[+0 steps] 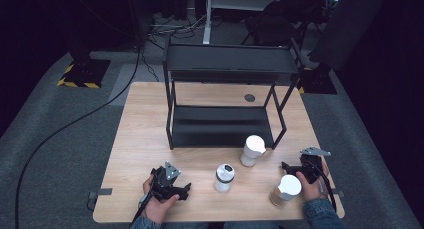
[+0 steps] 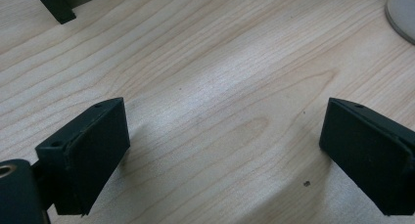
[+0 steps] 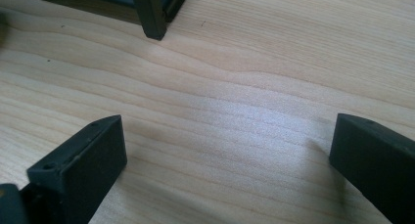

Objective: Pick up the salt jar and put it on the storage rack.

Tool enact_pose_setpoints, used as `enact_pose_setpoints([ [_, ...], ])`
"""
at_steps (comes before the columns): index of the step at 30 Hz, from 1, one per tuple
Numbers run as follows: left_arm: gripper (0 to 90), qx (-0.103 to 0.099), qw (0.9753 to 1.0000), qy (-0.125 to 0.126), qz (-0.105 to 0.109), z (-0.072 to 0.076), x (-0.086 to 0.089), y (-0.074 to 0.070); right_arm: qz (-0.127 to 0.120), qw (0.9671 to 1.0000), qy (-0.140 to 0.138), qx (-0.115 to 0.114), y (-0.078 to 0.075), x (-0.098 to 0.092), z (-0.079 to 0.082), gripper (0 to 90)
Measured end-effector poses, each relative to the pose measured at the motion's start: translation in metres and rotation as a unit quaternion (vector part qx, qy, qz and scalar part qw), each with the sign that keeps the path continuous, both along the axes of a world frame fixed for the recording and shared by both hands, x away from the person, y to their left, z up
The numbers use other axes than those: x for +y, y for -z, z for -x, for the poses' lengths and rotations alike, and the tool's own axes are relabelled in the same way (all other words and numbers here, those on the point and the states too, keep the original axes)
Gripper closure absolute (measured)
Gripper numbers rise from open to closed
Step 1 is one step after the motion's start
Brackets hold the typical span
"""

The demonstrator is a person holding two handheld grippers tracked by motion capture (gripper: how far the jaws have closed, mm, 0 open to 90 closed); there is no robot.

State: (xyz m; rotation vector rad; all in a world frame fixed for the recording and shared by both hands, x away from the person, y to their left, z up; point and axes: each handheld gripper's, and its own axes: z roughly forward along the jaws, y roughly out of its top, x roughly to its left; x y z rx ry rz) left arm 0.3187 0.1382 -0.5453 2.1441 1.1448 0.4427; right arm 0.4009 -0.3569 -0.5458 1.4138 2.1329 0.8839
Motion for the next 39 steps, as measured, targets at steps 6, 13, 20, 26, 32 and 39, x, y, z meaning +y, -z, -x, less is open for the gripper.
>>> enact_pose_setpoints([
  [6, 4.8, 0.001, 1.0000, 0.004, 0.000, -0.002, 0.000, 0.000, 0.000, 1.0000, 0.000, 0.000, 0.000, 0.000, 0.000, 0.0],
  [13, 8.3, 0.005, 0.9993, -0.002, 0.036, -0.004, -0.004, -0.007, 0.000, 1.0000, 0.000, 0.000, 0.000, 0.000, 0.000, 0.0],
  [20, 8.0, -0.004, 0.9983, 0.001, 0.057, -0.008, -0.010, -0.020, 0.000, 1.0000, 0.000, 0.000, 0.000, 0.000, 0.000, 0.0],
  [26, 8.8, -0.008, 0.9978, 0.019, 0.063, -0.006, -0.017, -0.033, 0.000, 1.0000, 0.000, 0.000, 0.000, 0.000, 0.000, 0.0],
  [32, 9.0, -0.019, 0.9971, 0.023, 0.069, -0.004, -0.020, -0.045, 0.000, 1.0000, 0.000, 0.000, 0.000, 0.000, 0.000, 0.0],
  [39, 9.1, -0.037, 0.9959, 0.040, 0.073, 0.000, -0.031, -0.065, 0.000, 1.0000, 0.000, 0.000, 0.000, 0.000, 0.000, 0.0],
])
